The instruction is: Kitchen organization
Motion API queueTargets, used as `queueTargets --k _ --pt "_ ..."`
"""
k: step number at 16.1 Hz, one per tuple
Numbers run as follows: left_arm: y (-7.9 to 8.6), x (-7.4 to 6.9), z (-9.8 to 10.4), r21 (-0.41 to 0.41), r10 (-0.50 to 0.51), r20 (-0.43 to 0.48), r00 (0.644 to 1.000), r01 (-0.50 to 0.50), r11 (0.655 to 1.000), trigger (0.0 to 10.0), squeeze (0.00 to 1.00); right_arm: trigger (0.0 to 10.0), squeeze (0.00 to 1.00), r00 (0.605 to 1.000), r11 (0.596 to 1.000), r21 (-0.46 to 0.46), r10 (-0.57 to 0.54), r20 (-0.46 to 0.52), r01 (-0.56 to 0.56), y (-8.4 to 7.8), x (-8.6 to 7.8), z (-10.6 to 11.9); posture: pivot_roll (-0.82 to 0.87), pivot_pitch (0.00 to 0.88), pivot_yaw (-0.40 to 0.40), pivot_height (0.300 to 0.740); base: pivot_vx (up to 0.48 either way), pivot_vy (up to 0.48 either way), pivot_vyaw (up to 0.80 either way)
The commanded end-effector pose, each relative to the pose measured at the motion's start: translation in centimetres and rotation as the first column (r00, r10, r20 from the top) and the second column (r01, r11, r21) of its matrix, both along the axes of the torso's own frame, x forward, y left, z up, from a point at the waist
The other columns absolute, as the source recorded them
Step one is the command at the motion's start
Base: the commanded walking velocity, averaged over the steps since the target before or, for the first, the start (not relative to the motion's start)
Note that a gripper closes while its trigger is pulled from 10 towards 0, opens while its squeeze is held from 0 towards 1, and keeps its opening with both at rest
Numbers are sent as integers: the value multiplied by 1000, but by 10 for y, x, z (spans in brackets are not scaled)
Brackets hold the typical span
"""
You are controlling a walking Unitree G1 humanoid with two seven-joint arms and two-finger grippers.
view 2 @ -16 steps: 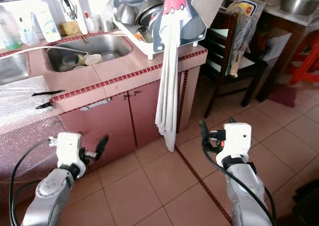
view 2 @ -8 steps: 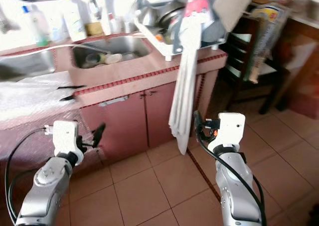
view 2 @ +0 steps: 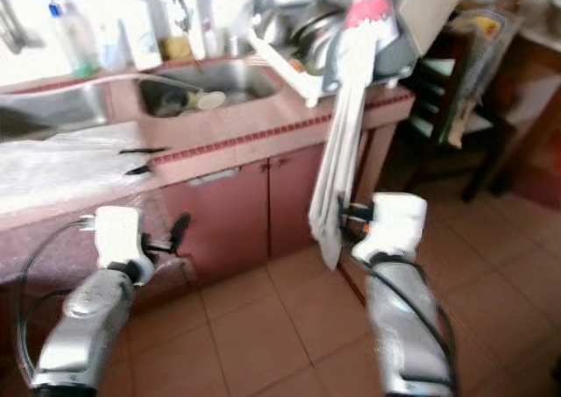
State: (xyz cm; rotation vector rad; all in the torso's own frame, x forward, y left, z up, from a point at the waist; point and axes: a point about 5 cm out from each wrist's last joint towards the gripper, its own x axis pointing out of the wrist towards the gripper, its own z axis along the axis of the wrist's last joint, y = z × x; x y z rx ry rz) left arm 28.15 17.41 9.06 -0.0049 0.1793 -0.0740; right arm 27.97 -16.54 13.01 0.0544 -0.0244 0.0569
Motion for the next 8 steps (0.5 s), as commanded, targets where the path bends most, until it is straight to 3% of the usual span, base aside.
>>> queueTargets --k 1,8 --pt "-4 1 0 -12 -12 -9 1000 12 1000 10000 0 10000 0 1000 1000 -9 -23 -5 23 -8 0 0 -103 4 30 740 0 480 0" --pt "-6 1 -3 -6 -18 -38 999 18 1000 10000 0 10000 0 1000 1000 -4 -26 -3 26 -6 1 1 -100 13 34 740 0 480 0"
